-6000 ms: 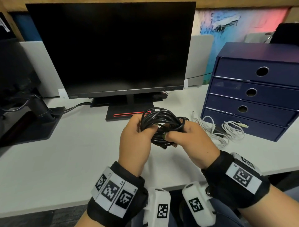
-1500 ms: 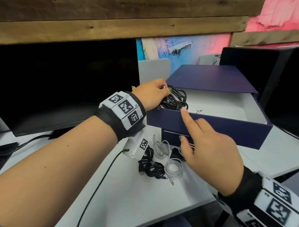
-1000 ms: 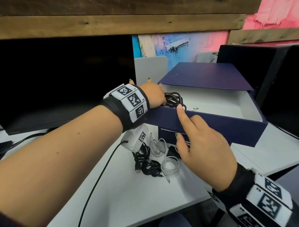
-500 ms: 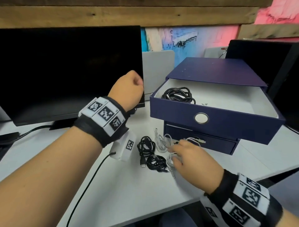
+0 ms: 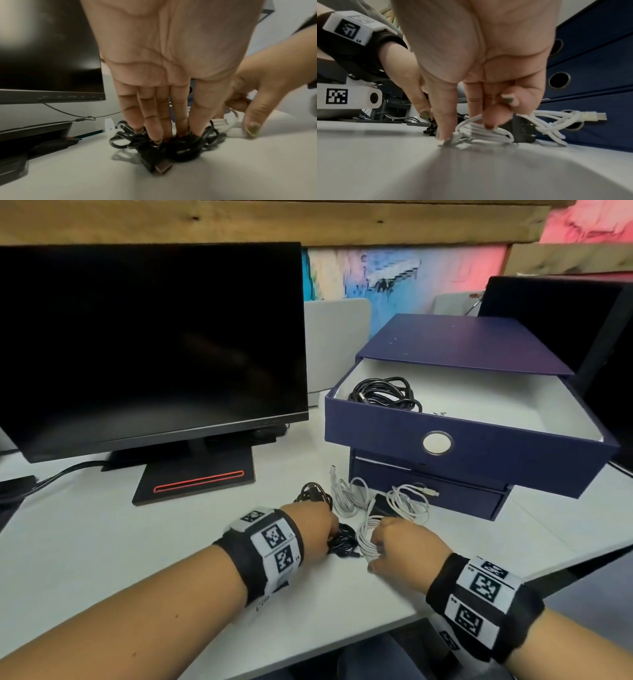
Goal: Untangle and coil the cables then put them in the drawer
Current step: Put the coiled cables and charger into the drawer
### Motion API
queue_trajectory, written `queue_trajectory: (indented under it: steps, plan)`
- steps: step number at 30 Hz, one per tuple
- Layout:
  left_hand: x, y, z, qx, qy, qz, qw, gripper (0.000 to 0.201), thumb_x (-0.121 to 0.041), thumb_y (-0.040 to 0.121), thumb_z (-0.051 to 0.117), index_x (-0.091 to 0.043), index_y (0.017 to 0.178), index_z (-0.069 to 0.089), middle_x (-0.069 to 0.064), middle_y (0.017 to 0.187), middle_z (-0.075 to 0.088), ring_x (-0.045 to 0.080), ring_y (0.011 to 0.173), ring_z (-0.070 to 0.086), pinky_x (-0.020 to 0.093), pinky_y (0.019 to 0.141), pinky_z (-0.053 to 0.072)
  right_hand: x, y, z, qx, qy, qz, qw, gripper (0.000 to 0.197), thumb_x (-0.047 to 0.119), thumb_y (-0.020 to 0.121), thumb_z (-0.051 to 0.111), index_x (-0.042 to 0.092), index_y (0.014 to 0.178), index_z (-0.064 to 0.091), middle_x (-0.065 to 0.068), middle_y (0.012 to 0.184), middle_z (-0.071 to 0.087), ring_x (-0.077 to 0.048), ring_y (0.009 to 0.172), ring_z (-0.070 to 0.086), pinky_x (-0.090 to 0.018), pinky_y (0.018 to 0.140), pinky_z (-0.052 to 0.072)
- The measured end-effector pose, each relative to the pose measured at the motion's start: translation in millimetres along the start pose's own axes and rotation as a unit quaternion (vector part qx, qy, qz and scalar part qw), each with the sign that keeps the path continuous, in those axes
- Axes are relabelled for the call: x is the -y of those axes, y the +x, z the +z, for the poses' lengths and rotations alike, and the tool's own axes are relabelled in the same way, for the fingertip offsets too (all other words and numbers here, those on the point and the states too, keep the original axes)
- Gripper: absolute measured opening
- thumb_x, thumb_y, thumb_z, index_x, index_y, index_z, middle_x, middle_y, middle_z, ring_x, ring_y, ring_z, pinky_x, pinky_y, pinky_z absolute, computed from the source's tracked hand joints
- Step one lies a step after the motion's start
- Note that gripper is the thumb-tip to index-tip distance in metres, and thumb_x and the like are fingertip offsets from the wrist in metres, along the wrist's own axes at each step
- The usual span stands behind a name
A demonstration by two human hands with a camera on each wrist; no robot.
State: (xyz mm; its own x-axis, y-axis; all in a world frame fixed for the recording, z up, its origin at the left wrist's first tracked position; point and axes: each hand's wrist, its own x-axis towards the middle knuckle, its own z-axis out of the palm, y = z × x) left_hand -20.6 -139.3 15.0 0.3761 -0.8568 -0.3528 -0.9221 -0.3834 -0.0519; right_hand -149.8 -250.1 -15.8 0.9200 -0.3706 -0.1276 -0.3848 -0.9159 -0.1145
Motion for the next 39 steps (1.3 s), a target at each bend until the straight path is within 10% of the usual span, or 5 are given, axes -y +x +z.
queue_trajectory:
  steps: [5,15,23,30,39]
  plan:
    - [-10,5,17,-0.029,0.071,-0.008,0.997,0.034,-0.029,0.089,0.059,-0.011,0.119,0.061,0.008,0.118,0.048,0.027,0.109,0.049,0.034,0.079,0.039,3,-11,2,-0.015,-0.02,0.013,1.0,0.034,0.044,0.083,0.059,0.017,0.103,0.058,0.002,0.11,0.055,-0.017,0.081,0.047,-0.025,0.07,0.035]
    - [-27,-47,-18,-0.078,0.073,0.077,0.991,0.031,-0.035,0.086,0.059,-0.01,0.103,0.067,0.002,0.104,0.049,0.02,0.082,0.049,0.03,0.065,0.038,-2,-32,-9,-0.032,0.038,0.015,0.999,0.021,0.035,0.078,0.06,0.022,0.087,0.045,0.006,0.092,0.042,-0.016,0.079,0.048,-0.023,0.062,0.033]
    - [-33,-143,-100,-0.225,-0.023,0.132,0.965,0.02,-0.043,0.076,0.061,-0.029,0.09,0.062,-0.011,0.095,0.049,0.007,0.081,0.051,0.021,0.073,0.045,11,-65,-61,-0.06,0.145,-0.071,0.985,0.013,0.029,0.076,0.065,0.032,0.076,0.052,0.011,0.078,0.05,-0.008,0.072,0.052,-0.014,0.057,0.036]
    - [-10,-156,-162,-0.455,-0.044,0.056,0.888,0.036,-0.046,0.078,0.055,-0.024,0.103,0.069,-0.007,0.096,0.057,0.007,0.077,0.051,0.012,0.069,0.039,23,-118,-127,-0.137,0.163,-0.105,0.971,0.022,0.026,0.075,0.064,0.042,0.09,0.058,0.019,0.087,0.056,0.001,0.075,0.057,-0.013,0.066,0.045]
    - [-10,-91,-177,-0.457,-0.031,0.038,0.888,0.035,-0.036,0.088,0.06,-0.027,0.122,0.063,-0.008,0.112,0.055,0.01,0.096,0.051,0.025,0.085,0.045,-40,-142,-201,-0.359,0.231,-0.009,0.904,0.04,0.046,0.057,0.066,0.04,0.096,0.065,0.003,0.077,0.067,-0.026,0.06,0.064,-0.048,0.066,0.055]
